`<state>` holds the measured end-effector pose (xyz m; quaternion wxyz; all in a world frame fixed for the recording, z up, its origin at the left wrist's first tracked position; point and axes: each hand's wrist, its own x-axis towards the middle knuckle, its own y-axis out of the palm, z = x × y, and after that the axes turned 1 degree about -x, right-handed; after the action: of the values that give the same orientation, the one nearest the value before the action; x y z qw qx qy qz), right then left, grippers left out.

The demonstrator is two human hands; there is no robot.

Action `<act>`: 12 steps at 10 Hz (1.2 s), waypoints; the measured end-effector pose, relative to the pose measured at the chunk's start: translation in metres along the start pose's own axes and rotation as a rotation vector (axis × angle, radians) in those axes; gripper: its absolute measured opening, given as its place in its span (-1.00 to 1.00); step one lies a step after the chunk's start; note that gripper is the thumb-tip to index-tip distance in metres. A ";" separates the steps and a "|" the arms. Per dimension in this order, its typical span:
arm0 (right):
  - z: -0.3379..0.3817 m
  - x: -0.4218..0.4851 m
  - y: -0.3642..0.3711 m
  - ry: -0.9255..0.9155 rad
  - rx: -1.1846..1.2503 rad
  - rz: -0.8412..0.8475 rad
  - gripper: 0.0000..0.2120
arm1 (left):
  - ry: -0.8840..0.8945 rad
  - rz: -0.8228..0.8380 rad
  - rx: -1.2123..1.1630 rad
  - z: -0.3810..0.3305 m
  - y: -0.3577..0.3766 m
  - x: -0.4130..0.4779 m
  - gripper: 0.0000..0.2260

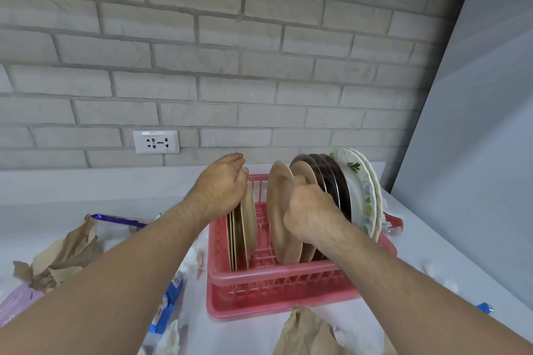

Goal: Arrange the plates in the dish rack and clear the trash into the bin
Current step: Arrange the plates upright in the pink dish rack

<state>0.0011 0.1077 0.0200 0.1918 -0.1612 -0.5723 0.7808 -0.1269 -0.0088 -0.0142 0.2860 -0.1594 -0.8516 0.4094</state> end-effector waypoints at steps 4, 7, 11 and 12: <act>-0.009 0.015 -0.001 -0.143 -0.168 -0.158 -0.52 | 0.006 0.008 -0.002 -0.006 0.000 0.000 -0.60; -0.015 0.021 -0.003 -0.191 -0.195 -0.239 -0.71 | 0.011 0.010 -0.011 -0.008 0.001 0.001 -0.60; -0.006 0.017 0.028 -0.345 0.283 -0.129 -0.65 | 0.019 -0.004 -0.060 -0.008 0.002 0.002 -0.59; -0.009 0.010 0.036 -0.381 0.372 -0.051 -0.66 | 0.009 -0.011 -0.153 -0.005 0.001 0.002 -0.59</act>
<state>-0.0077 0.1103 -0.0172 0.1264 0.0411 -0.4484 0.8839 -0.1252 -0.0040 -0.0122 0.2789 -0.1780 -0.8799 0.3410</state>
